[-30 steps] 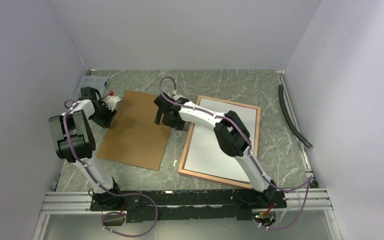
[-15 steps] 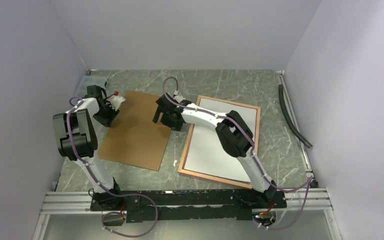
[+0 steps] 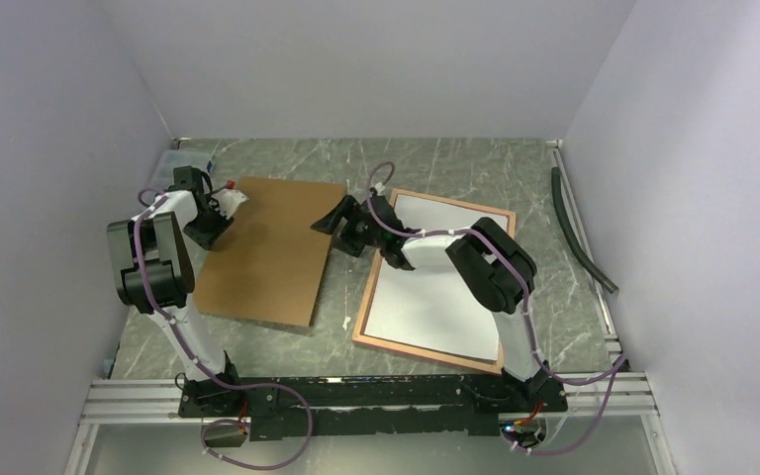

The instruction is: Put the photo into the frame

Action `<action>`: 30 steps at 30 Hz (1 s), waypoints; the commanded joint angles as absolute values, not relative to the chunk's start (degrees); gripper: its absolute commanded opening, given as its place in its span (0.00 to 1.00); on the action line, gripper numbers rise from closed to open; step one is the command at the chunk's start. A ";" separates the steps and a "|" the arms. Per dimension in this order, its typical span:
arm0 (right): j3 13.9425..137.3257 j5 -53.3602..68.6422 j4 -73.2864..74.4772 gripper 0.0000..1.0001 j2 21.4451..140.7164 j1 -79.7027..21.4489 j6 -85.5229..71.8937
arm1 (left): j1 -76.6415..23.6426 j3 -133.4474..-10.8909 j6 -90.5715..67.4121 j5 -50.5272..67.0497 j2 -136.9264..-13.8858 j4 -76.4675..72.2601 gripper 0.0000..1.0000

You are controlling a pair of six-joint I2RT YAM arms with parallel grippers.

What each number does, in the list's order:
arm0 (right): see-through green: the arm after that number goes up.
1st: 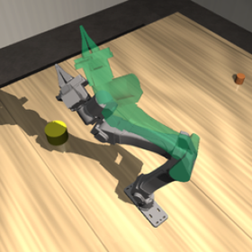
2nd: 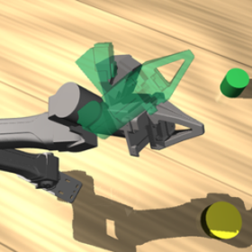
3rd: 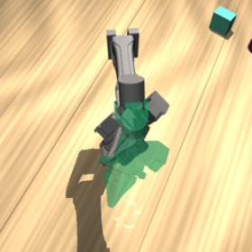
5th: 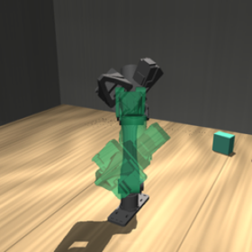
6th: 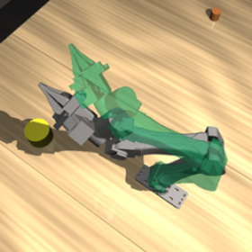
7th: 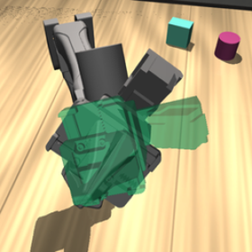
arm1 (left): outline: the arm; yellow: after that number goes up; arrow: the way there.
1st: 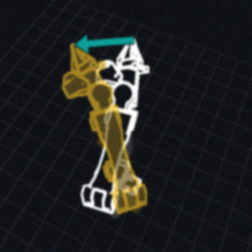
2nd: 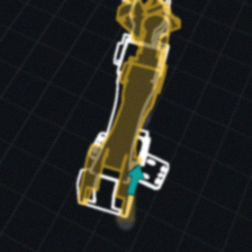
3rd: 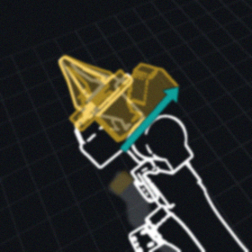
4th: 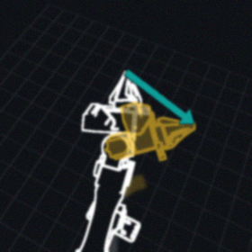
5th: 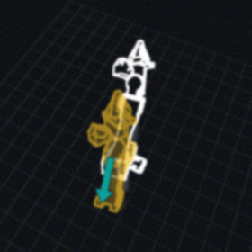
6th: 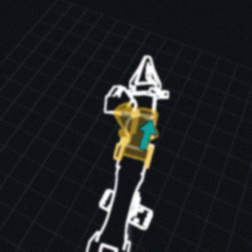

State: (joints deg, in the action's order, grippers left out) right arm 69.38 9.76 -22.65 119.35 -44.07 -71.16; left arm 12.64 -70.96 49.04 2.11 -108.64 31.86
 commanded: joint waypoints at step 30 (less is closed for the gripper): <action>67.03 24.23 -28.90 0.11 108.04 -44.93 -75.04 | 9.60 -70.57 47.28 21.97 -107.84 47.45 0.49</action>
State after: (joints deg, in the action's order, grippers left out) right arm 62.83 24.21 -35.00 107.96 -45.01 -75.44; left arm 10.28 -73.21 48.31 15.49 -109.01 41.78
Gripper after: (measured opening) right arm 0.307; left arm 0.467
